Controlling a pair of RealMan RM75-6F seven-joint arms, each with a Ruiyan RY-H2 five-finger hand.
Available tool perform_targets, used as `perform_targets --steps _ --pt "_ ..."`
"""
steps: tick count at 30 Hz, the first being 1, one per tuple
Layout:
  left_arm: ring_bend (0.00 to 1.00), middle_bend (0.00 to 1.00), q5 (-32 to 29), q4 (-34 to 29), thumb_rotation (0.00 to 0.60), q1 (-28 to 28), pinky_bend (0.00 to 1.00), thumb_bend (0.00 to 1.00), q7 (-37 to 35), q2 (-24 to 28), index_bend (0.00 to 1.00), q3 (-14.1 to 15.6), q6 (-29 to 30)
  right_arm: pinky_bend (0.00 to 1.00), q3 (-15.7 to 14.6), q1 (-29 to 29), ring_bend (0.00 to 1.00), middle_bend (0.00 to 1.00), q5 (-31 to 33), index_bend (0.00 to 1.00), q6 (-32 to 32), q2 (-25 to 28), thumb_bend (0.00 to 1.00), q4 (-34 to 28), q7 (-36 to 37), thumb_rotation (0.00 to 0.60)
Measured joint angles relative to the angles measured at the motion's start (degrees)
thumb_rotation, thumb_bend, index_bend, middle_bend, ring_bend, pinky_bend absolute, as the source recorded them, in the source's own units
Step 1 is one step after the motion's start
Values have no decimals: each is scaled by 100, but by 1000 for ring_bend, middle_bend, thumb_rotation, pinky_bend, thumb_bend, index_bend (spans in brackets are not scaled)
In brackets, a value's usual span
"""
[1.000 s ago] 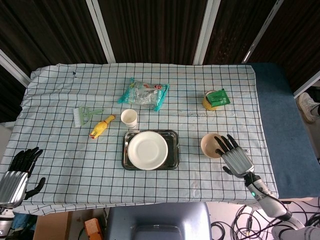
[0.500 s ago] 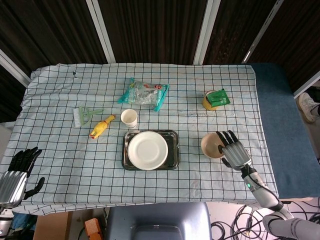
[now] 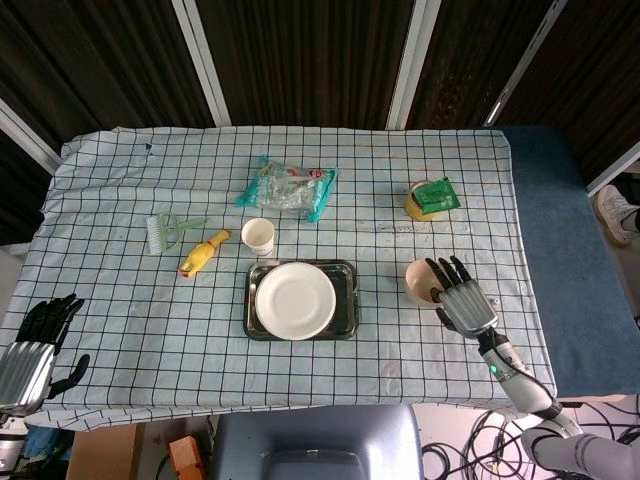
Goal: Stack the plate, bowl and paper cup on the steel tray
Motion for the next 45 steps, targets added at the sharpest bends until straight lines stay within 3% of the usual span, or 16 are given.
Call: perform_targets --steps 7,14,22,30,45 --pt "28 30 13 -2 600 -15 48 400 23 -9 0 7 -27 0 183 122 0 0 -117 633 146 107 407 -384 -142 600" --pt "28 30 32 -14 600 -5 48 400 46 -15 0 17 -6 0 441 500 0 2 -283 633 109 68 406 -921 -775 600" --pt "28 30 60 -20 600 13 48 400 25 -2 0 27 38 0 835 1120 0 14 -249 633 -246 -554 406 -1162 -1620 600" --pt "29 30 114 -12 600 53 48 400 -4 13 0 43 126 0 990 1497 0 22 -71 640 -473 -1354 407 -830 -2005 600" --pt "28 30 155 0 600 70 48 400 -40 19 0 52 168 0 942 1879 0 24 165 624 -768 -2319 406 169 -2158 600"
